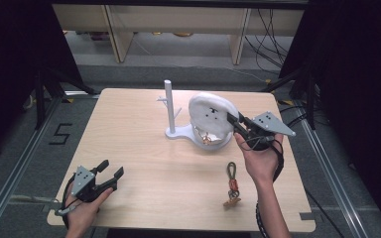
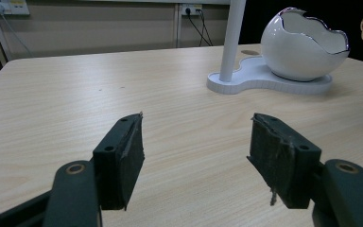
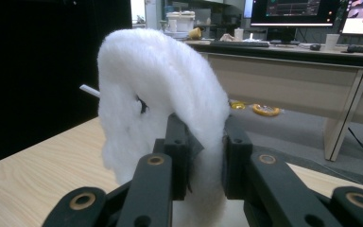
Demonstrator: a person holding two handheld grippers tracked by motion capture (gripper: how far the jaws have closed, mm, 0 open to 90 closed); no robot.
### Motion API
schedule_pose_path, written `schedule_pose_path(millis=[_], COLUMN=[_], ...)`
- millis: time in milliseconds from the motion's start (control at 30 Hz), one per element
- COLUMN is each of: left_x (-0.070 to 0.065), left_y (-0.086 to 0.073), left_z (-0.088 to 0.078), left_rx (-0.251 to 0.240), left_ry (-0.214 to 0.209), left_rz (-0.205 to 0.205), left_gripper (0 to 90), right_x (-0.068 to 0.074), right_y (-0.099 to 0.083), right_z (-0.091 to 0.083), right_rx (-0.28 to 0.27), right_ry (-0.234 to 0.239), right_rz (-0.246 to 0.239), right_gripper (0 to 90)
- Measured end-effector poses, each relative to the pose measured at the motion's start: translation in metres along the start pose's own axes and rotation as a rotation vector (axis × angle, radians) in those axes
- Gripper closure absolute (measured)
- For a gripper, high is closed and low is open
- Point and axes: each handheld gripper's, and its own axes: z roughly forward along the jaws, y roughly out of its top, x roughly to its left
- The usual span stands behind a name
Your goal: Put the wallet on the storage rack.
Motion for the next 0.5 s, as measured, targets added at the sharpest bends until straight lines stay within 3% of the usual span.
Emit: schedule_pose_path(millis=[33,67,167,300,367,500], left_x=[0.000,0.000,0.001,0.000,0.000,0.000], left_y=[0.000,0.001,0.001,0.001,0.001,0.002], left_z=[0.000,-0.002,-0.002,-0.002,-0.001,-0.002], left_rx=[-0.001,0.013,0.010,0.011,-0.004,0.015], left_ry=[0.002,0.011,0.014,0.012,0.005,0.014], left_rz=[-0.003,0.002,0.003,0.003,0.003,0.005], left_gripper=[34.9,35.1,35.3,35.4,35.4,35.4], right_x=[0.000,-0.002,-0.002,-0.004,-0.006,-0.008], right_y=[0.001,0.002,0.003,0.005,0.005,0.006], right_z=[0.001,0.002,0.004,0.005,0.008,0.011], right_rx=[0.003,-0.009,-0.012,-0.002,-0.016,-0.010], right_ry=[0.000,-0.002,0.008,-0.015,-0.007,-0.015], right_rz=[0.023,-0.006,0.010,0.030,0.023,0.017], right_gripper=[77.5,77.5,77.5,77.5,77.5,77.5])
